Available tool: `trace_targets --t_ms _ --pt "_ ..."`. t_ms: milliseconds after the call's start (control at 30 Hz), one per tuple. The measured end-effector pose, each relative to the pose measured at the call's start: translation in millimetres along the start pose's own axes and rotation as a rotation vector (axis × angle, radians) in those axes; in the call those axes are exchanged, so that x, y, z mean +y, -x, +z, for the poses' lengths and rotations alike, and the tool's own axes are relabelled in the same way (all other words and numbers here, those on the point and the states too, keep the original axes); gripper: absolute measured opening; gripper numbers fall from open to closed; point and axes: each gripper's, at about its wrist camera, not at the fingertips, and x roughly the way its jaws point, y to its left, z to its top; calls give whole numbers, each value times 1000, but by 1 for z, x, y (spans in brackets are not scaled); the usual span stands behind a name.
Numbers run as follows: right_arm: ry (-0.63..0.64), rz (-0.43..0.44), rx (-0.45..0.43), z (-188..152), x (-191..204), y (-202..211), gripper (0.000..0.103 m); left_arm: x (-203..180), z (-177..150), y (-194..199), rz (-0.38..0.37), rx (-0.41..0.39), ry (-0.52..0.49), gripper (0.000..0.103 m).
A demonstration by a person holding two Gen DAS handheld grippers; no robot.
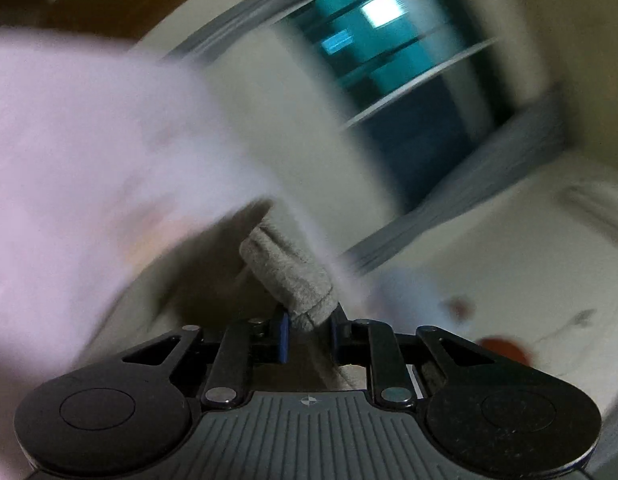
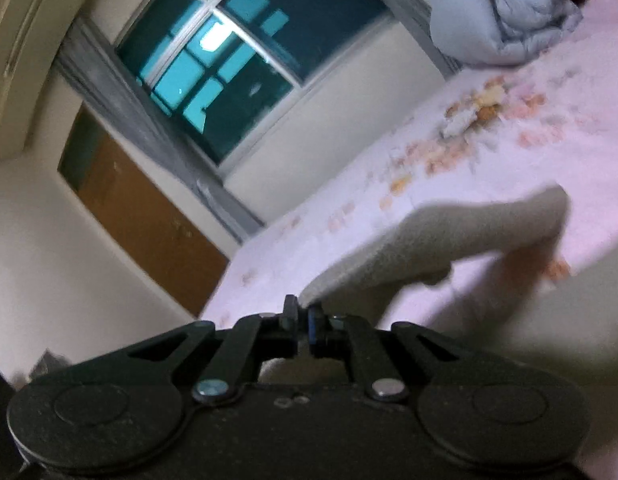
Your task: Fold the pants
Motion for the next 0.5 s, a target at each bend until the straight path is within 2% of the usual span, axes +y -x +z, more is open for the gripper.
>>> trace_targets --t_ms 67,100,200,300,500 --pt "-64 -130 176 -43 -45 -16 0 43 -27 -20 196 149 36 19" --pt "-145 -182 243 -62 -67 -26 0 53 -36 -19 179 143 42 19" --pt "-213 -189 206 -83 -81 -24 0 55 -40 -12 146 96 81 19" --pt "-206 -200 191 -80 -75 -26 0 45 -34 -11 148 102 53 19" --pt "-158 -137 143 -61 -56 -12 0 33 -24 7 56 74 19 19"
